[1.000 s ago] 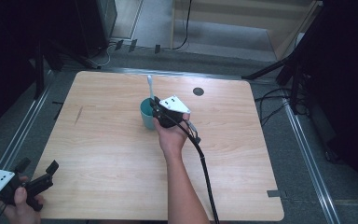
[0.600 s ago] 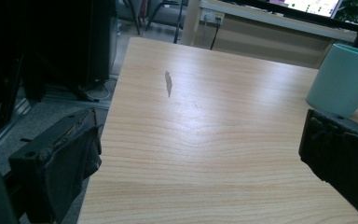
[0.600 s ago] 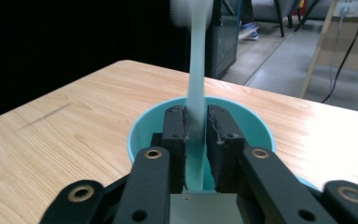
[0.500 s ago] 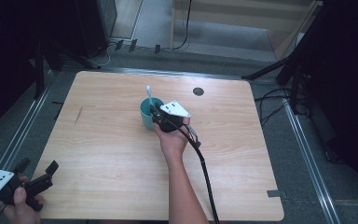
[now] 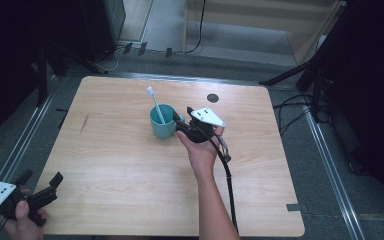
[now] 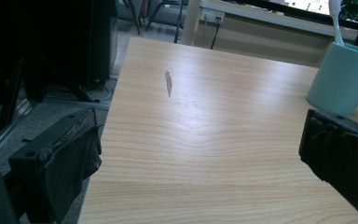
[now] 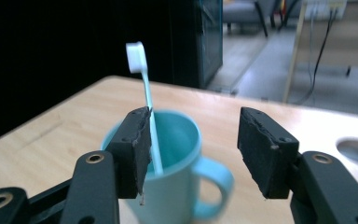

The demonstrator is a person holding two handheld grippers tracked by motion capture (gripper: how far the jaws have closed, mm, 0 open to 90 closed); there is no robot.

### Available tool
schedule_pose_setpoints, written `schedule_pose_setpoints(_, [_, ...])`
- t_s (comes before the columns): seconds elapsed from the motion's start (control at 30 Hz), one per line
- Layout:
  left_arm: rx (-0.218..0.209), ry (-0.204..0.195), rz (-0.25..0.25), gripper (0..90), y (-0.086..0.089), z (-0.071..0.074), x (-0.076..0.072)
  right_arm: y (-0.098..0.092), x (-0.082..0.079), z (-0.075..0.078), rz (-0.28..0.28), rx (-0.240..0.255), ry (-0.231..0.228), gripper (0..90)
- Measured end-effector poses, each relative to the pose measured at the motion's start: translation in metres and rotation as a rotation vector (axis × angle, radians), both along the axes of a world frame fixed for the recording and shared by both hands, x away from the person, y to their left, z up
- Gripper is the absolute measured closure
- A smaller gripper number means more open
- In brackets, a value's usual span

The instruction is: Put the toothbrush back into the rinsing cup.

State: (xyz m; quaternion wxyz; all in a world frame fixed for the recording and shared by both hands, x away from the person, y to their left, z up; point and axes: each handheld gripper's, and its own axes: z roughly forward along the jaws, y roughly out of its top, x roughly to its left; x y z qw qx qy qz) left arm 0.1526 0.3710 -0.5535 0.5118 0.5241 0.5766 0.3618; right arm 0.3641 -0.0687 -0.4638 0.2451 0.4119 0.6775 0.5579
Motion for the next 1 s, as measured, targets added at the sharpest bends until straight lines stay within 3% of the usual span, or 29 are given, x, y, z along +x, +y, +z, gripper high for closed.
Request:
schedule_pose_setpoints(0.1, [0.001, 0.001, 0.001, 0.0, 0.000, 0.000, 0.000, -0.011, -0.007, 0.002, -0.009, -0.055, 0.035, 30.6])
schedule_pose_setpoints(0.2, [0.001, 0.000, 0.001, 0.0, 0.000, 0.000, 0.000, -0.024, -0.014, 0.001, -0.028, -0.039, 0.080, 12.5])
schedule_pose_setpoints(0.3, [0.003, 0.000, 0.001, 0.0, 0.000, 0.000, 0.000, -0.033, -0.021, 0.000, -0.056, -0.073, 0.065, 7.2])
schedule_pose_setpoints(0.33, [0.002, 0.000, 0.001, 0.0, 0.000, 0.000, 0.000, -0.037, -0.025, -0.001, -0.070, -0.086, 0.063, 1.7])
schedule_pose_setpoints(0.37, [0.003, 0.000, 0.002, 0.0, 0.000, 0.000, 0.000, -0.049, -0.030, -0.003, -0.044, -0.073, 0.074, 0.0])
schedule_pose_setpoints(0.53, [0.009, 0.004, 0.002, 0.0, -0.001, 0.000, 0.000, -0.073, -0.042, -0.007, -0.055, -0.081, 0.044, 0.0])
schedule_pose_setpoints(1.0, [0.026, 0.008, 0.006, 0.0, -0.003, 0.000, 0.000, -0.151, -0.073, -0.037, -0.171, -0.045, 0.049, 0.0])
